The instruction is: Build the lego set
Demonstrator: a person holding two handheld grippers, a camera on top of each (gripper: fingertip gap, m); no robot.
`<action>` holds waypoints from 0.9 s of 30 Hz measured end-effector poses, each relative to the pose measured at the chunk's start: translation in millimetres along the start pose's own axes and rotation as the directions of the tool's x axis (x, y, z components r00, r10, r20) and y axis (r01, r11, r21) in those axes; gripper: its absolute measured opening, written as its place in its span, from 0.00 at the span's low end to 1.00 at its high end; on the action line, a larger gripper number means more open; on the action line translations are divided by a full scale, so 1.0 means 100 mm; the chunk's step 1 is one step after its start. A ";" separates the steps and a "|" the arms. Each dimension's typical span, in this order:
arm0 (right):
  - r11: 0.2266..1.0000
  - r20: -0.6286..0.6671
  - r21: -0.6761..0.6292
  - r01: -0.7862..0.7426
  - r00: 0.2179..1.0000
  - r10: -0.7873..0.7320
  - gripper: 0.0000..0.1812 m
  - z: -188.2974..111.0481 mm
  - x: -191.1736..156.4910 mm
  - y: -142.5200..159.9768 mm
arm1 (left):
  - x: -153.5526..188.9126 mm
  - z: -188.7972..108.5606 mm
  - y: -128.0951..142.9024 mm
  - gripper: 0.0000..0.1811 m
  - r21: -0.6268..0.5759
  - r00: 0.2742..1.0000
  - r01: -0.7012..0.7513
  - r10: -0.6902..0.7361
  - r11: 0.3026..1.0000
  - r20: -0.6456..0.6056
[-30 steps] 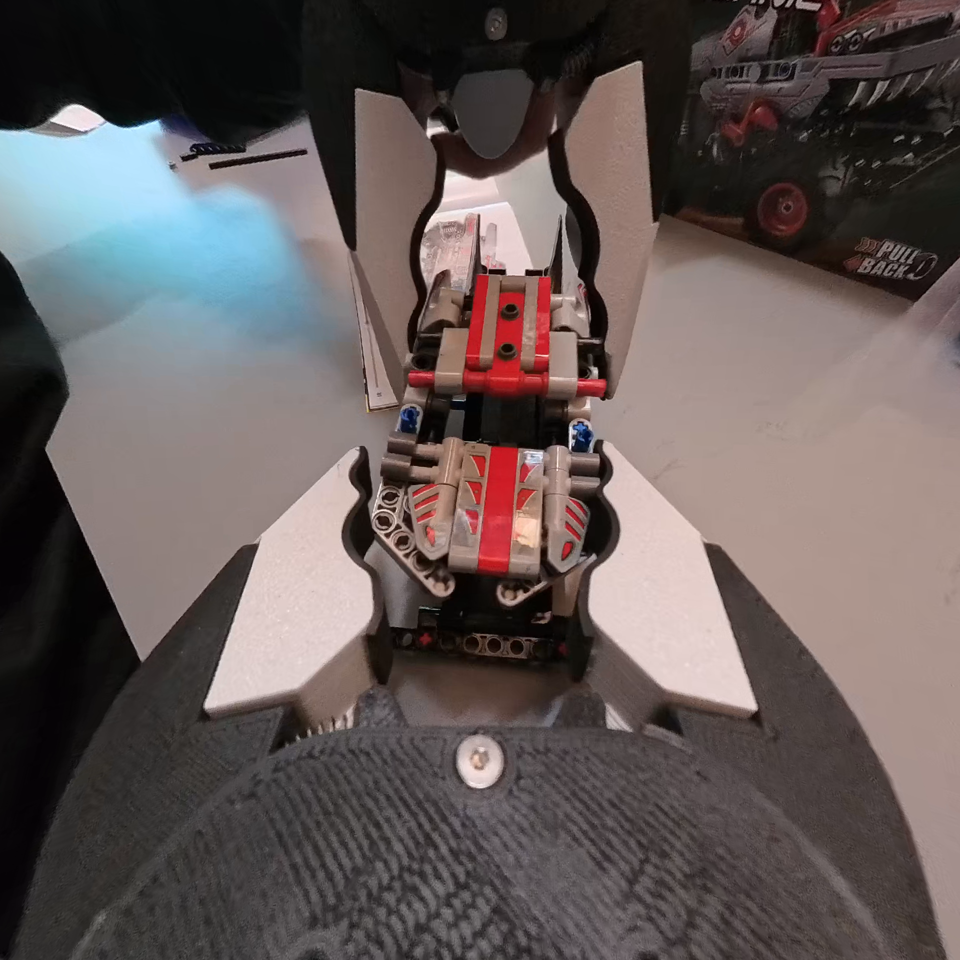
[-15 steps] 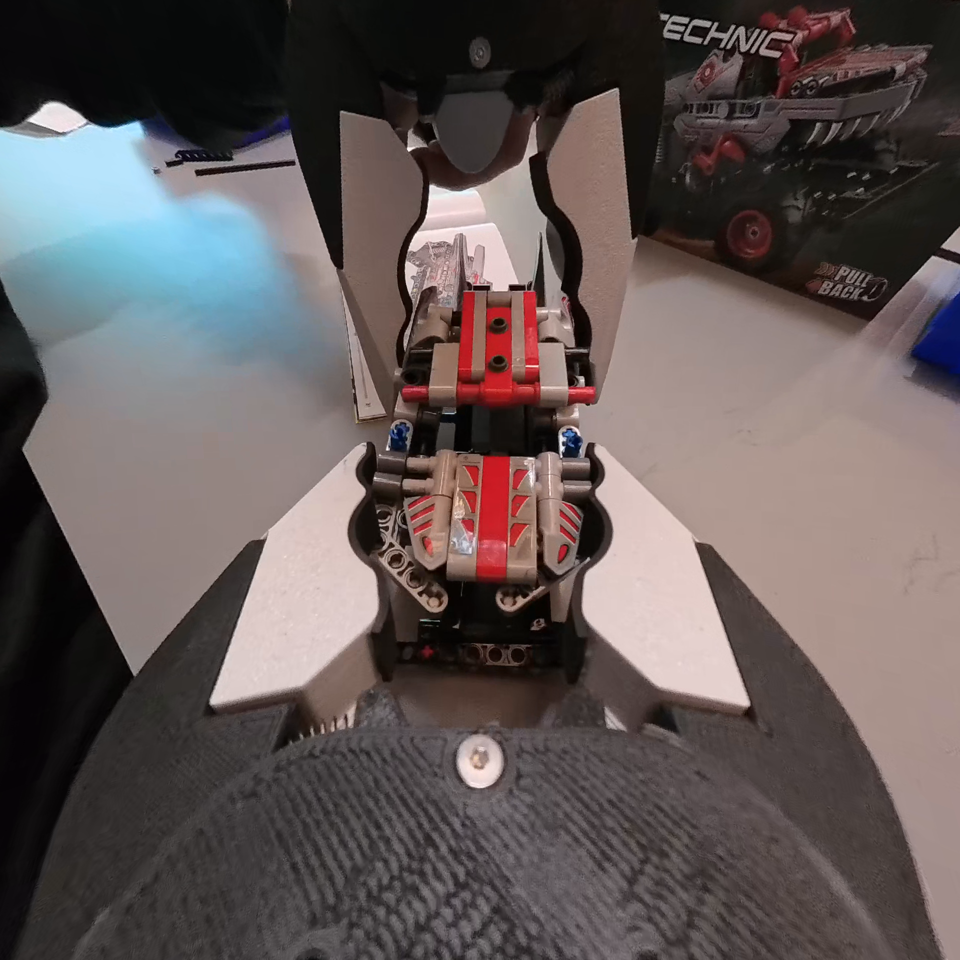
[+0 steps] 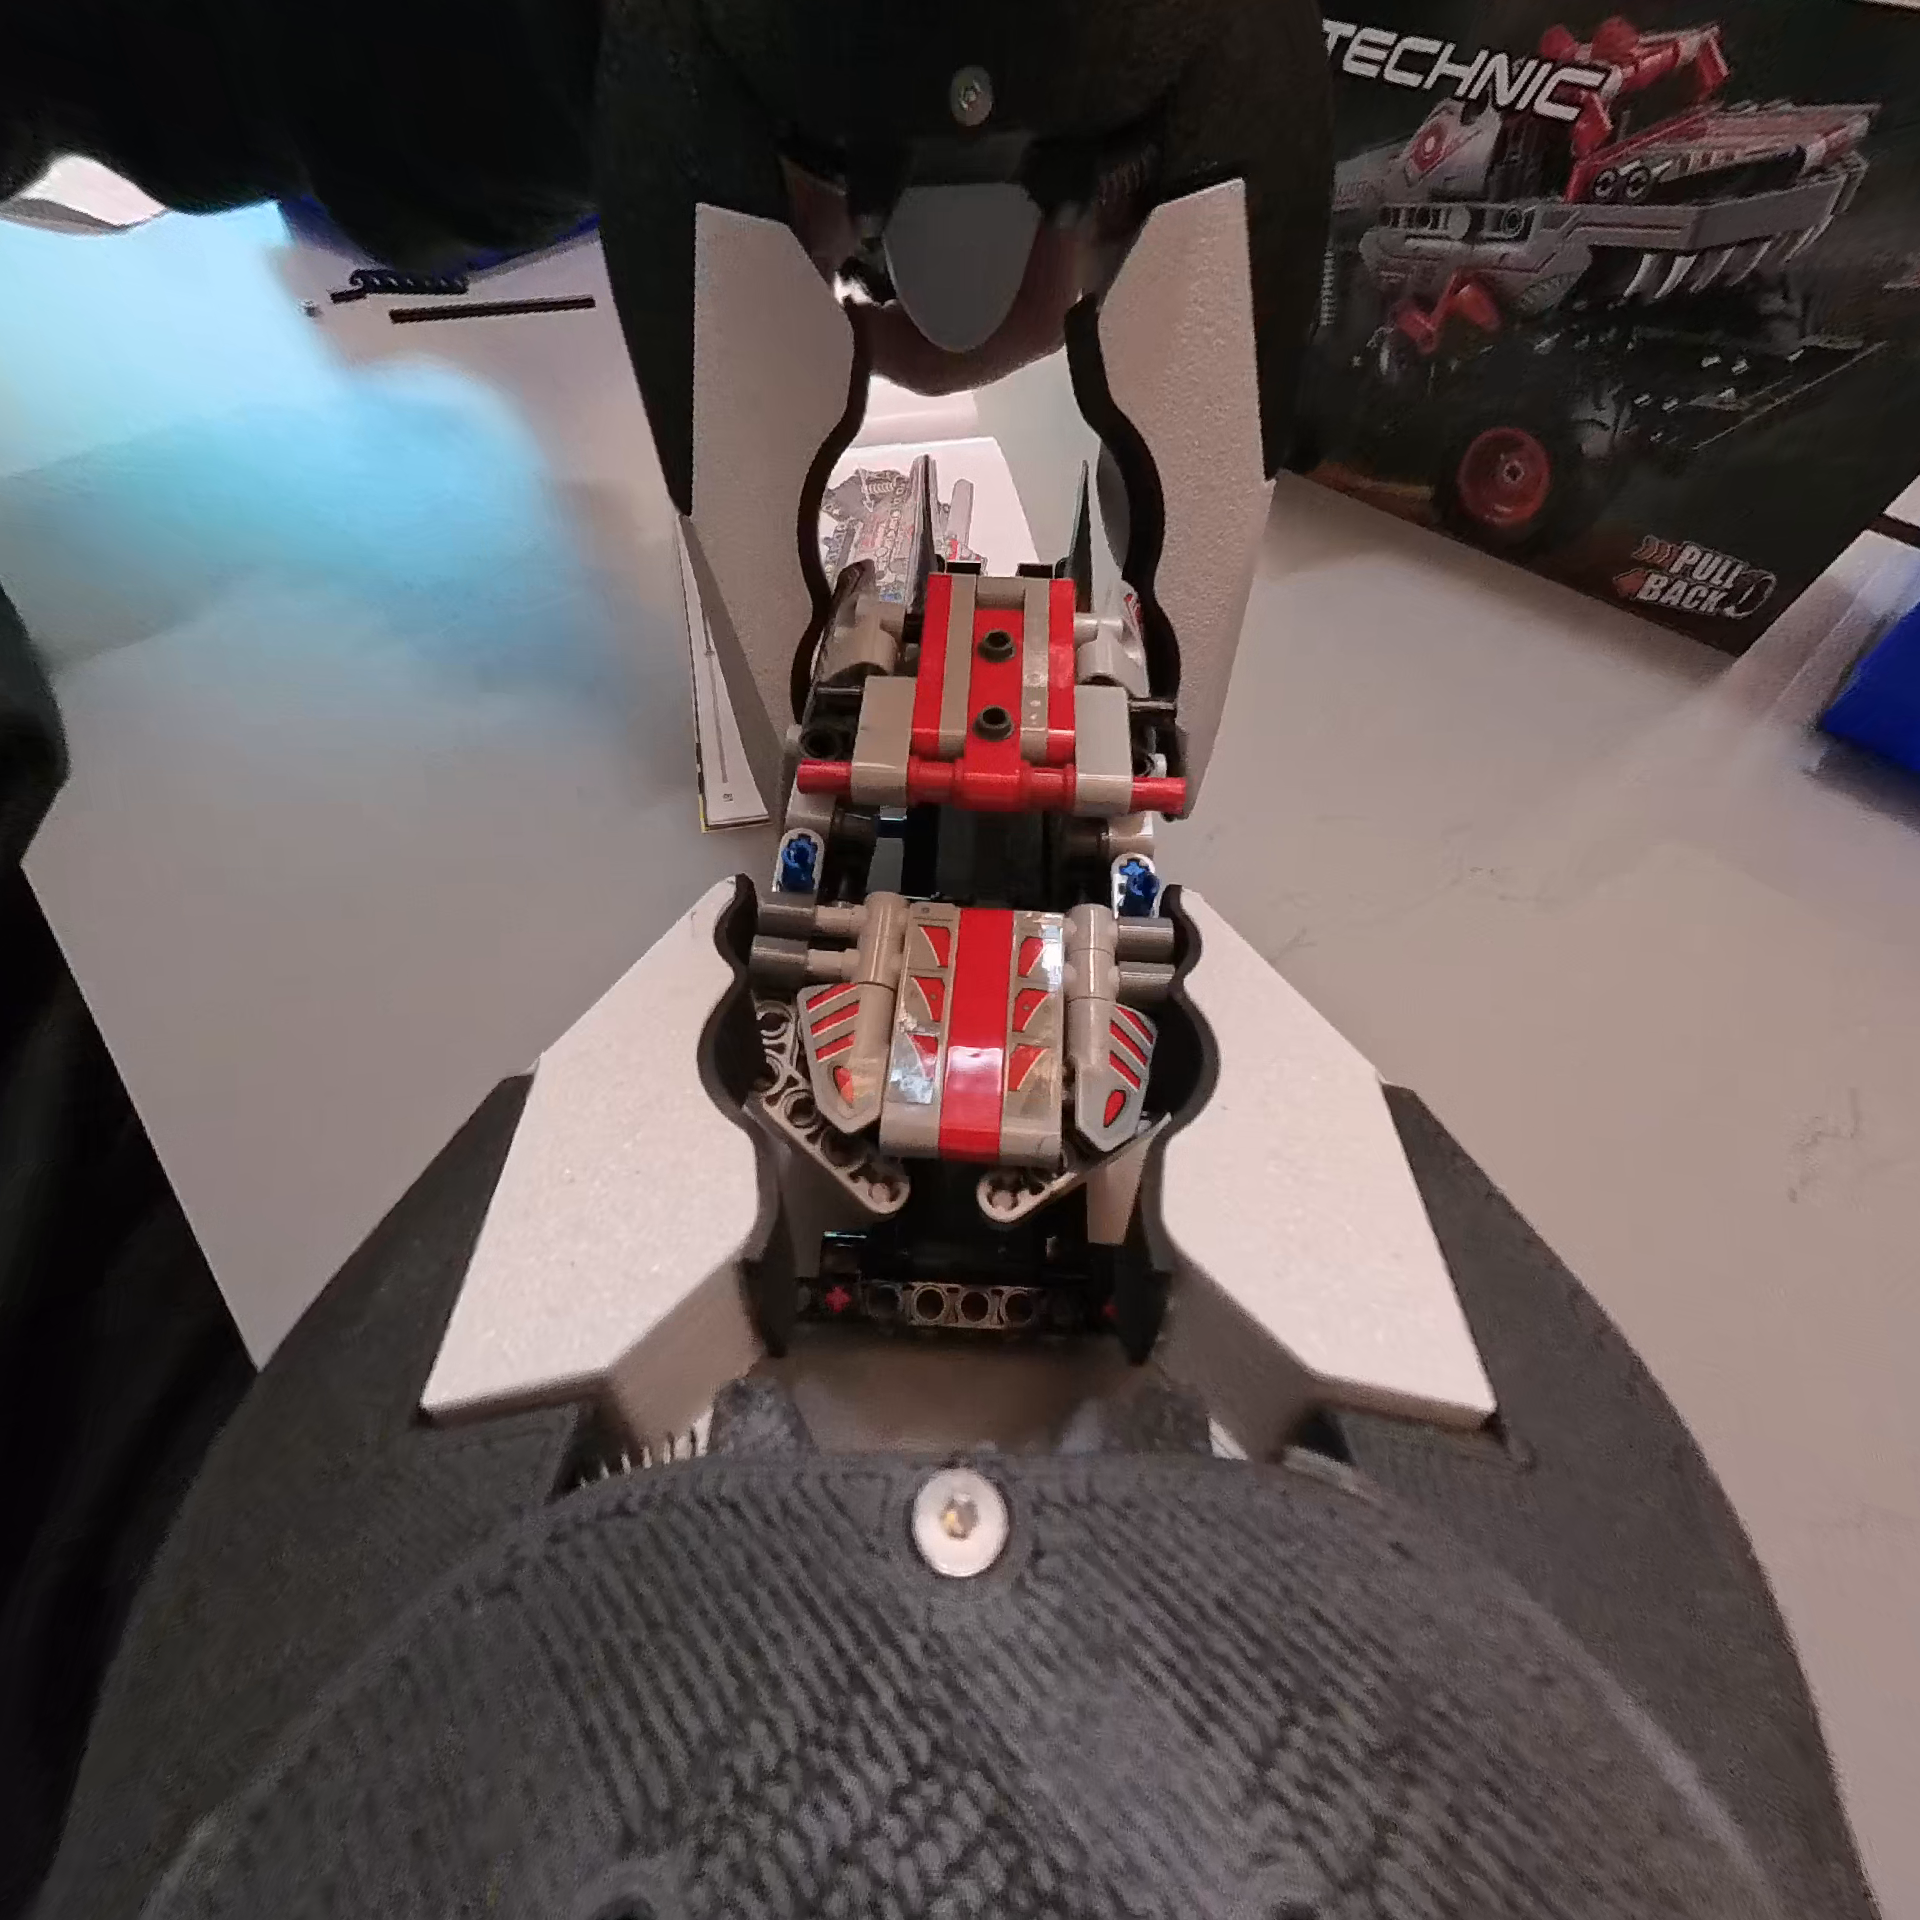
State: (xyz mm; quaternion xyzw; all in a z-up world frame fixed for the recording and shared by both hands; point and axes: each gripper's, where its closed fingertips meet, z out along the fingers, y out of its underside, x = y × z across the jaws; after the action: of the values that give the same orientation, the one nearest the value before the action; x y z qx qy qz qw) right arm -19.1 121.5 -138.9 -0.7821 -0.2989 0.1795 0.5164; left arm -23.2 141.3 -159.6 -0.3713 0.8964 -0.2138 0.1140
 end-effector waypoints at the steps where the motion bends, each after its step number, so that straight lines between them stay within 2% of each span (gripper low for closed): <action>1: 1.000 0.001 -0.001 -0.002 1.000 0.002 0.42 0.00 0.00 0.00 | 0.00 0.00 0.00 0.43 0.006 1.000 -0.003 0.003 1.000 -0.003; 20: 0.999 0.043 -0.001 -0.040 0.998 0.040 0.41 0.01 0.02 0.00 | 0.00 0.00 -0.03 0.42 0.053 1.000 0.007 -0.007 0.999 -0.002; 25: 1.000 0.059 -0.001 -0.028 0.998 0.028 0.41 0.01 0.01 0.00 | 0.07 -0.03 -0.04 0.44 0.069 0.997 0.006 -0.001 0.998 -0.076; 27: 1.000 0.058 -0.001 -0.028 0.998 0.028 0.41 0.01 0.01 0.00 | 0.12 -0.06 -0.08 0.47 0.080 0.989 0.056 -0.044 0.995 -0.138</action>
State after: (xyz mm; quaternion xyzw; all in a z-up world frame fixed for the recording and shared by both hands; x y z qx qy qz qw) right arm -19.2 122.5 -139.0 -0.7807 -0.3030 0.2094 0.5048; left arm -29.1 129.3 -151.4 -0.3732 0.8827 -0.2788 0.0625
